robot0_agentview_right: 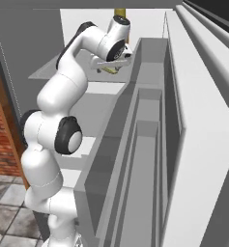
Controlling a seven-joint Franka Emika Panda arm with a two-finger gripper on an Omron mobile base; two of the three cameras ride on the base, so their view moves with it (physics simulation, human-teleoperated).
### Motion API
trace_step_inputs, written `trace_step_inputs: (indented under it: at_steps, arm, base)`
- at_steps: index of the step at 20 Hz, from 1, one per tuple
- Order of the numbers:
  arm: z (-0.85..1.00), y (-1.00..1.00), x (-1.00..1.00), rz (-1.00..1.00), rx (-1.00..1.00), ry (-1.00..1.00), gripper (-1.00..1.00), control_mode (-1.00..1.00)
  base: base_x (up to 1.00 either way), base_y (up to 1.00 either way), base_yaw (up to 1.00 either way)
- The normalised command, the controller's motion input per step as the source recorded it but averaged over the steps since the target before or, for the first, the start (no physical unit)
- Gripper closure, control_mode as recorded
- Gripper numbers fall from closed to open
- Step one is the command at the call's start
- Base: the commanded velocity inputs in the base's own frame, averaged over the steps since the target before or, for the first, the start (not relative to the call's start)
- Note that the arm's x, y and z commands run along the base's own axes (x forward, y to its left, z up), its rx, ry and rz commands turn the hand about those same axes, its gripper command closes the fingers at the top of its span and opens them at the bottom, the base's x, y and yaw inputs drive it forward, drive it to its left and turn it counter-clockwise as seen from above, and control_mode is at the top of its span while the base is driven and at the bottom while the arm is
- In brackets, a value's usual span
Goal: Retrieve the butter from the fridge and place it on a plate on the dining table. Then retrieve the butter knife by the fridge and place it near the plate.
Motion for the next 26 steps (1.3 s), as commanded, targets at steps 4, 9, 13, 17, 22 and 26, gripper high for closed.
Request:
trace_step_inputs:
  at_steps: [4, 9, 13, 17, 22, 26]
  arm:
    - [-0.46, 0.02, 0.04, 0.08, 0.00, 0.00, -1.00, -1.00]
    - [-0.28, 0.00, 0.02, 0.09, 0.00, 0.01, -1.00, -1.00]
    - [-0.12, 0.00, -0.09, 0.06, 0.00, 0.00, 1.00, -1.00]
    - [-0.02, 0.01, -0.14, 0.04, 0.00, 0.00, 1.00, -1.00]
    - [-0.05, 0.06, -0.05, 0.02, 0.00, 0.00, 1.00, -1.00]
    - [-0.02, 0.08, -0.04, -0.04, 0.01, -0.01, 1.00, -1.00]
  base:
    - [0.00, 0.00, 0.00]
    - [0.00, 0.00, 0.00]
    - [0.00, 0.00, 0.00]
    - [0.00, 0.00, 0.00]
    - [0.00, 0.00, 0.00]
    - [0.00, 0.00, 0.00]
